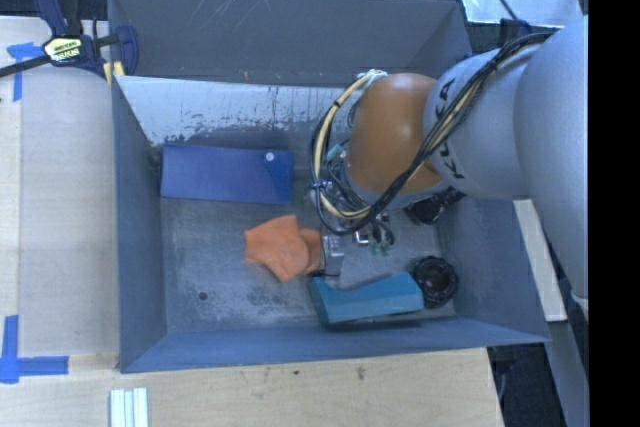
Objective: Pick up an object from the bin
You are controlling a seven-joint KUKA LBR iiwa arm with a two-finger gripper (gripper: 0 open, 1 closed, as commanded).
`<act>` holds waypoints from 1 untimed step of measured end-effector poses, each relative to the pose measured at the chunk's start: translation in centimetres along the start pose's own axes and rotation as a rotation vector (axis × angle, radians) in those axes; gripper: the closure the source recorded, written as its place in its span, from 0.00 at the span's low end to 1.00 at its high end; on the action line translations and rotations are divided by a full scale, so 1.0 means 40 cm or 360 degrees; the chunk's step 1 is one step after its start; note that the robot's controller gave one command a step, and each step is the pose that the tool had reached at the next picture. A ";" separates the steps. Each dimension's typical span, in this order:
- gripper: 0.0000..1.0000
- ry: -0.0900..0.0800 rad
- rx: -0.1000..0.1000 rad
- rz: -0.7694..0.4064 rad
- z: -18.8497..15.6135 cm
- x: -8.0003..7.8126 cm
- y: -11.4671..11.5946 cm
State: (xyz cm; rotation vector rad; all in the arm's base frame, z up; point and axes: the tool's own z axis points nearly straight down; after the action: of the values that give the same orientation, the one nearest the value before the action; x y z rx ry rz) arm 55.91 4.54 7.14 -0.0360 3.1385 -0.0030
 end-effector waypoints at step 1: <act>1.00 0.0001 -0.0005 -0.0773 0.001 0.020 0.101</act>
Offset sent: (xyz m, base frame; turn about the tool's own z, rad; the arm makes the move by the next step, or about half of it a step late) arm 0.0000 0.0000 0.0000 0.0000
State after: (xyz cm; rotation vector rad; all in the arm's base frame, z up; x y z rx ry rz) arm 55.03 8.55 7.08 -0.7897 3.0388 0.0010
